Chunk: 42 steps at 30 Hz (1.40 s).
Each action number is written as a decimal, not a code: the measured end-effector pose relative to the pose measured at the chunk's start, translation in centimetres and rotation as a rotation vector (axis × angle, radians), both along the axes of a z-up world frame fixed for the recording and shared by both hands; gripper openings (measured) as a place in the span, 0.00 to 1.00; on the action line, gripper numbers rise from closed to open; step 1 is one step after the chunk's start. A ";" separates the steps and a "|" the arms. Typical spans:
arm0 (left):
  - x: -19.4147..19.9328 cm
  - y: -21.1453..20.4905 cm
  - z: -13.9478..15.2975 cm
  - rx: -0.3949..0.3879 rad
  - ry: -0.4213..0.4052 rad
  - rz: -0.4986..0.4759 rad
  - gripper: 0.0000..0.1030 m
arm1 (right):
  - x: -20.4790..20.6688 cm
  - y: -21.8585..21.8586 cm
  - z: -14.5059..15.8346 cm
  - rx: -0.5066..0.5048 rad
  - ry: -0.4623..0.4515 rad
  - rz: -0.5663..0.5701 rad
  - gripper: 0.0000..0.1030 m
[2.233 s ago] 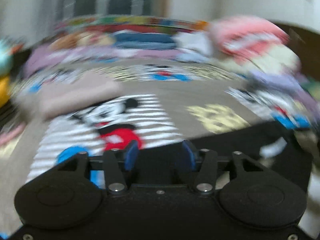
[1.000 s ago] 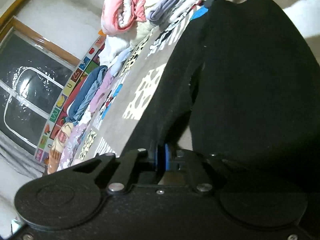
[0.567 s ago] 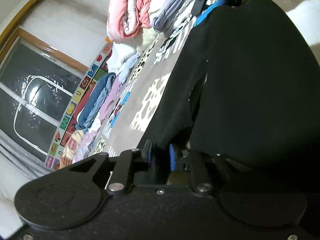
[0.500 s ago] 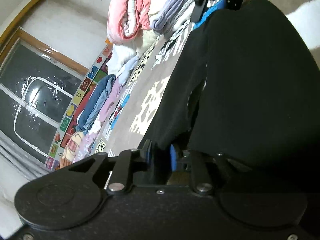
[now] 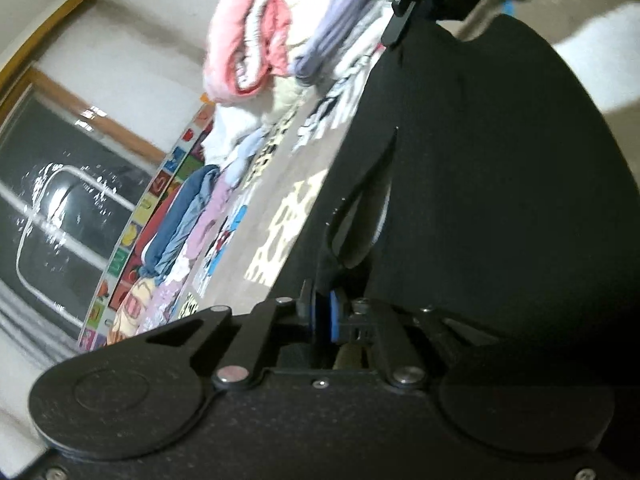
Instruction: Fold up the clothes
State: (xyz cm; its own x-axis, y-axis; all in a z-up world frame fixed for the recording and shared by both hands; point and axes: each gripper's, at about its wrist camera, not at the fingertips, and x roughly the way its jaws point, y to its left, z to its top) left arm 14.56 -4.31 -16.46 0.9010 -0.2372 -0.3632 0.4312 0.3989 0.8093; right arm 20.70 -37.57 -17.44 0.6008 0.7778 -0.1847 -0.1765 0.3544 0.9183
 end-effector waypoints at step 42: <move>11.8 27.1 5.1 -1.241 0.601 0.725 0.17 | 7.2 2.5 1.2 -0.366 -0.091 0.091 0.17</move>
